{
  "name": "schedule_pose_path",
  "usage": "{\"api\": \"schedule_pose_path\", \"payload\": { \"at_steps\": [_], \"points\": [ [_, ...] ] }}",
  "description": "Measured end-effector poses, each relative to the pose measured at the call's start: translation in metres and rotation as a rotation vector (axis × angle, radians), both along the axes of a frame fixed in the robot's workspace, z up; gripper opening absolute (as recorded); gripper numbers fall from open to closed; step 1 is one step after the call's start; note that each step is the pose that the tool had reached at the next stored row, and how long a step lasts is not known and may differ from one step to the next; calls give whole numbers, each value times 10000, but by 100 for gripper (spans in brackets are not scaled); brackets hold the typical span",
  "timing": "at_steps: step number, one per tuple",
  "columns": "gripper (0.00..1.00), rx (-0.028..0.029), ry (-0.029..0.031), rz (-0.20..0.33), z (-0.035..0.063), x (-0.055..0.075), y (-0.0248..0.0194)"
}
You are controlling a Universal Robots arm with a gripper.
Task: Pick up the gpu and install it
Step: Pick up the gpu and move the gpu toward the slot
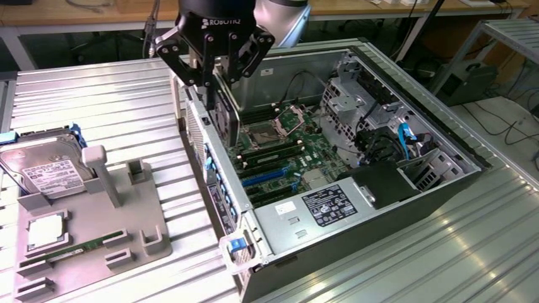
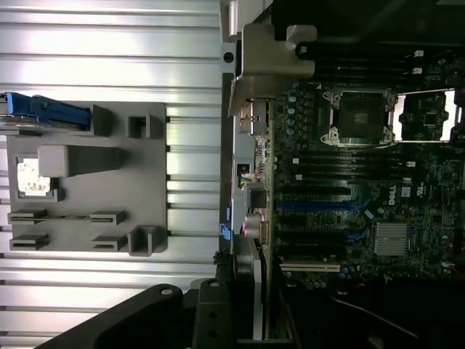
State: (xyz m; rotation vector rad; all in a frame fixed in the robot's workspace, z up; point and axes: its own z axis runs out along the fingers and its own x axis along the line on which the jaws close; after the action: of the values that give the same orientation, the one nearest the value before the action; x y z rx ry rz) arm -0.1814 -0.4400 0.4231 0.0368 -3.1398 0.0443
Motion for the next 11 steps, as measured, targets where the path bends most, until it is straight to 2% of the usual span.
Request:
{"api": "schedule_pose_path", "payload": {
  "at_steps": [11],
  "points": [
    [28, 0, 0, -1, -4, 103, 0]
  ]
}}
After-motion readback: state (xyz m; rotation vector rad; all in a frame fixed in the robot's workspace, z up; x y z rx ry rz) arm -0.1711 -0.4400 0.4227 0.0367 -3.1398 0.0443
